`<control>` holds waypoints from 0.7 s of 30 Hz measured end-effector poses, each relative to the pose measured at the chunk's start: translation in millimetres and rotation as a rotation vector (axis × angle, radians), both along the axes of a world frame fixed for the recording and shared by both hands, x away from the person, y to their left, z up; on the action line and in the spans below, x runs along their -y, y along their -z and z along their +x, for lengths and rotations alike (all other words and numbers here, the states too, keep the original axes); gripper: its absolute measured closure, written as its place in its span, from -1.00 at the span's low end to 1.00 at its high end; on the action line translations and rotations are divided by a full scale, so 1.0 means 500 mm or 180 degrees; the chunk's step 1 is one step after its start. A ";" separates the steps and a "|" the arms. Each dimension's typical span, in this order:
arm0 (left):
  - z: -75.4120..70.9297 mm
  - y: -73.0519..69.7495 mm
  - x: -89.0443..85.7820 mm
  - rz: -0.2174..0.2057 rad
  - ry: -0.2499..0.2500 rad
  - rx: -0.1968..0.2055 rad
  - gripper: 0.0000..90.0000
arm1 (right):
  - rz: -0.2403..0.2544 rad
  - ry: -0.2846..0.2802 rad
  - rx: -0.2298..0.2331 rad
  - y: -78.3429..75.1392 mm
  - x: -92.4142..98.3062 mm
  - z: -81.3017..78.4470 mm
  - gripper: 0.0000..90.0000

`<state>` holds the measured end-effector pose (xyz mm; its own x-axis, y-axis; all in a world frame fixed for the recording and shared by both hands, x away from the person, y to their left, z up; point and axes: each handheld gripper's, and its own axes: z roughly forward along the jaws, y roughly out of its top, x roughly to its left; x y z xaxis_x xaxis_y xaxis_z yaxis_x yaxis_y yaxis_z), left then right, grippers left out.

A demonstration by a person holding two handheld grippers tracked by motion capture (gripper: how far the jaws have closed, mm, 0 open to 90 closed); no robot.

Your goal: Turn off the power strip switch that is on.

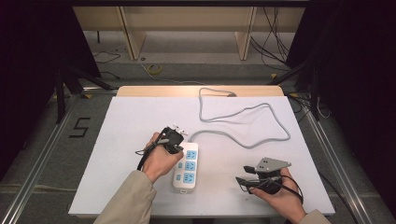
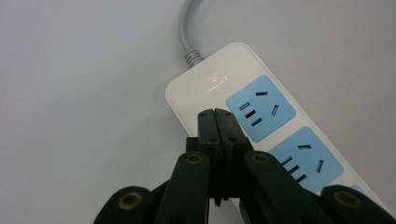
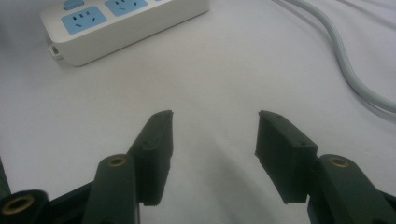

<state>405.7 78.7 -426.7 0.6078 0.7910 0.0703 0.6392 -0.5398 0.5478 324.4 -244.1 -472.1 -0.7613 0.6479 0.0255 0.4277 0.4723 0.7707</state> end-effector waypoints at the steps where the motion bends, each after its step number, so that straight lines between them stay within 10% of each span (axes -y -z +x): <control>1: -0.002 -0.002 -0.004 -0.0015 -0.0002 0.0016 0.99 | 0.0000 0.0000 0.0000 0.000 0.000 0.000 0.04; 21: -0.025 -0.003 -0.066 -0.0120 -0.0091 0.0195 0.93 | 0.0005 -0.0006 0.0005 0.000 -0.001 0.000 0.04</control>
